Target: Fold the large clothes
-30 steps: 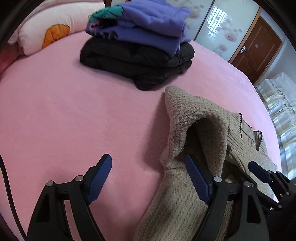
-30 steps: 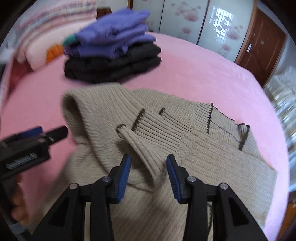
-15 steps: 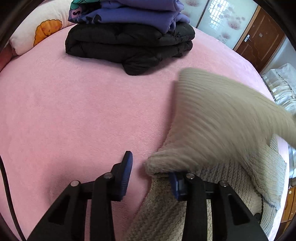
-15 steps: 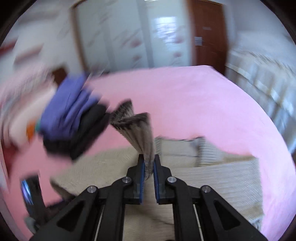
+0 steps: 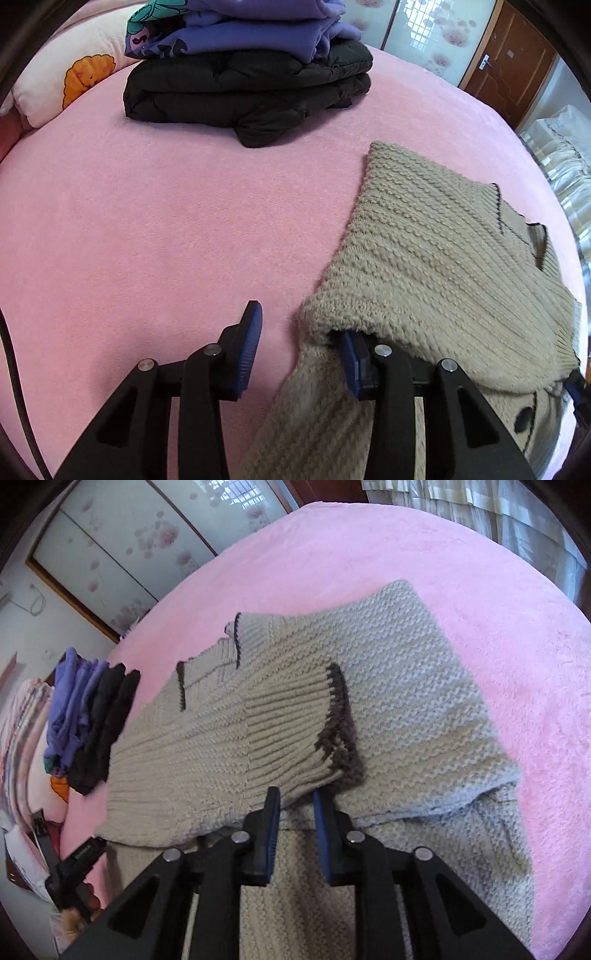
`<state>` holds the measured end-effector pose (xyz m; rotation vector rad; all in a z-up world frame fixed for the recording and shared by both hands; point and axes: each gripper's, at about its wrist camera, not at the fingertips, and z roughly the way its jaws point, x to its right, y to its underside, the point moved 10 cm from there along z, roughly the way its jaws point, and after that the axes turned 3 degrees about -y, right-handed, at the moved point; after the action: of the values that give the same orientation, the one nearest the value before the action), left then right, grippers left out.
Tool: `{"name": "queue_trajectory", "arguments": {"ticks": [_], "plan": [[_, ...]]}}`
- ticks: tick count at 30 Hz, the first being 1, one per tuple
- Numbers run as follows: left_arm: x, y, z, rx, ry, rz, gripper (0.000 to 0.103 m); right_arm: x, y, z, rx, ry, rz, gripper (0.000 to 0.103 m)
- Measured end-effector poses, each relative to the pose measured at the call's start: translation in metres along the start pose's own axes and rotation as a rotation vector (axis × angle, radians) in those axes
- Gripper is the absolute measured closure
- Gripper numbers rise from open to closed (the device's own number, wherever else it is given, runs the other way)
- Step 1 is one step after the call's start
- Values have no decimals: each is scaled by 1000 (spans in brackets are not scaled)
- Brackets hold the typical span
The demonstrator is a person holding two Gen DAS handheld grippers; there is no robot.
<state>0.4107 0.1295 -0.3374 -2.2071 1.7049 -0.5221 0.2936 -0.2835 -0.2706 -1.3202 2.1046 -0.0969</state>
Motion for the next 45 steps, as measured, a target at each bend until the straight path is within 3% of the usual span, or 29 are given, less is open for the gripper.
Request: {"name": "queue_trajectory", "arguments": {"ticks": [2,7,12,19,24,27,29,30,31,32,33,34,37,38,42,45], "plan": [[-3,4,-11,1,22,-4,65,0,-6,-10,24,10,3,72],[-11,9,-49,51,9,7,65,7,-17,-31,77,57,0,72],[18,-7,-75,113,55,56,65,-10,-27,-43,140,103,-94,72],[84,-10,-46,93,47,176,65,-95,-22,-5,101,79,-328,72],[94,1,-8,24,-45,212,65,-125,-12,41,34,91,-441,72],[88,5,5,2,-62,214,64,-112,-13,59,12,162,-474,72],[88,6,6,5,-69,229,64,-84,-20,61,19,258,-480,72],[88,6,6,6,-77,240,64,-68,-25,60,28,306,-475,79],[89,6,7,5,-82,246,64,-54,-30,58,31,317,-461,84],[89,7,7,5,-87,251,64,-40,-34,56,27,306,-434,100],[90,8,8,5,-92,256,64,-28,-37,52,27,301,-410,103],[89,7,10,5,-97,258,64,-19,-39,48,29,294,-391,103],[91,8,9,9,-115,267,64,10,-51,31,67,384,-364,103],[92,8,8,11,-121,274,64,19,-52,29,63,399,-349,98],[93,6,1,10,-115,283,61,34,-48,19,31,335,-286,98],[95,6,-16,12,-83,265,43,29,-48,6,45,289,-264,98]]}}
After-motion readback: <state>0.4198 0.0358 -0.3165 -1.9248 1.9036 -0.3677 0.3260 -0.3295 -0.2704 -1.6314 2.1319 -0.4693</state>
